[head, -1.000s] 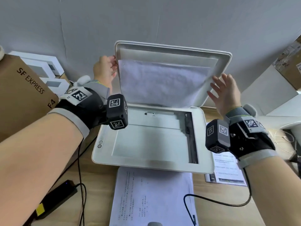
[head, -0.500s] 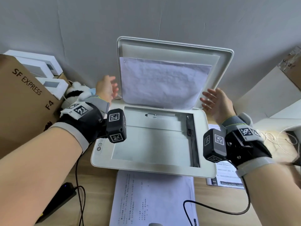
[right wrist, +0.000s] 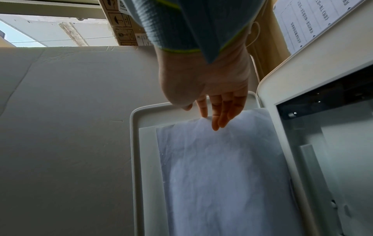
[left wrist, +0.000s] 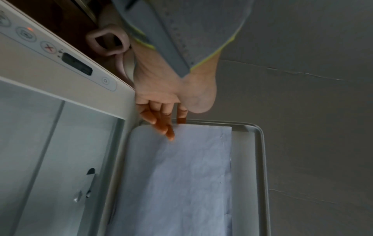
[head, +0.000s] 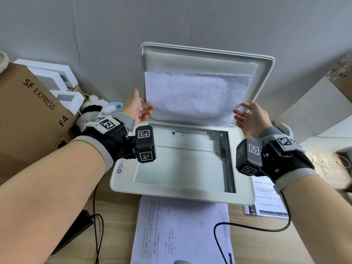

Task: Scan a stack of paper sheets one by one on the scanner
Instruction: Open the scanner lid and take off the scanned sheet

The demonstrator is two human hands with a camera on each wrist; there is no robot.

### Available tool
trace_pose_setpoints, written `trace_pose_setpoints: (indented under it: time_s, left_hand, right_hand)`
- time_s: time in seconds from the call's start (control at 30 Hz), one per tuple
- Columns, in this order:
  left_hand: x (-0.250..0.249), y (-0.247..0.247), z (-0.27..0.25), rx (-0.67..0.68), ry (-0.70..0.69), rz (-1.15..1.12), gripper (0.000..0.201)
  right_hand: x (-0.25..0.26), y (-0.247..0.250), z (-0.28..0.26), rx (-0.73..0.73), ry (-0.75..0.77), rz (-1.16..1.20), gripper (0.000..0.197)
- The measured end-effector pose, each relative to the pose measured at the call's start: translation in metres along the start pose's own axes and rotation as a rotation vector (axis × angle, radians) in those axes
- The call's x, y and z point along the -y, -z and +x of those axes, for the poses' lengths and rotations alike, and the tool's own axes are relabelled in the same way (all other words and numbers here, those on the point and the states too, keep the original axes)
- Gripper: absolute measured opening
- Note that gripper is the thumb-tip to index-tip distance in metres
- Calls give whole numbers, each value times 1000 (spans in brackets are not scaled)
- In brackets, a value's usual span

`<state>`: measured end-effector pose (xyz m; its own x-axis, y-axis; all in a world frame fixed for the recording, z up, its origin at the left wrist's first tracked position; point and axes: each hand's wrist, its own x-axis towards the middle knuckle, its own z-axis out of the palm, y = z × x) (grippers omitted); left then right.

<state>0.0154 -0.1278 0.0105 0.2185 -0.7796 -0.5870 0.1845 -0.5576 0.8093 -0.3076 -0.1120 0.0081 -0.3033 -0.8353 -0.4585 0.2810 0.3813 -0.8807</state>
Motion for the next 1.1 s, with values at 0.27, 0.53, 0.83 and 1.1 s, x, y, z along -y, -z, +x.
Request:
trace_pose_setpoints:
  time_s: [0.27, 0.53, 0.83, 1.1]
  left_hand:
    - [45, 21, -11, 184, 106, 161, 23]
    - [87, 55, -26, 303, -26, 215, 40]
    - [113, 57, -46, 285, -69, 176, 42]
    - [122, 33, -53, 227, -52, -4, 24]
  right_hand:
    - [-27, 30, -13, 125, -184, -198, 58]
    - [-66, 58, -32, 170, -335, -217, 55]
    - [-104, 80, -61, 214, -255, -360, 13]
    - [-123, 169, -81, -448, 16, -275, 16]
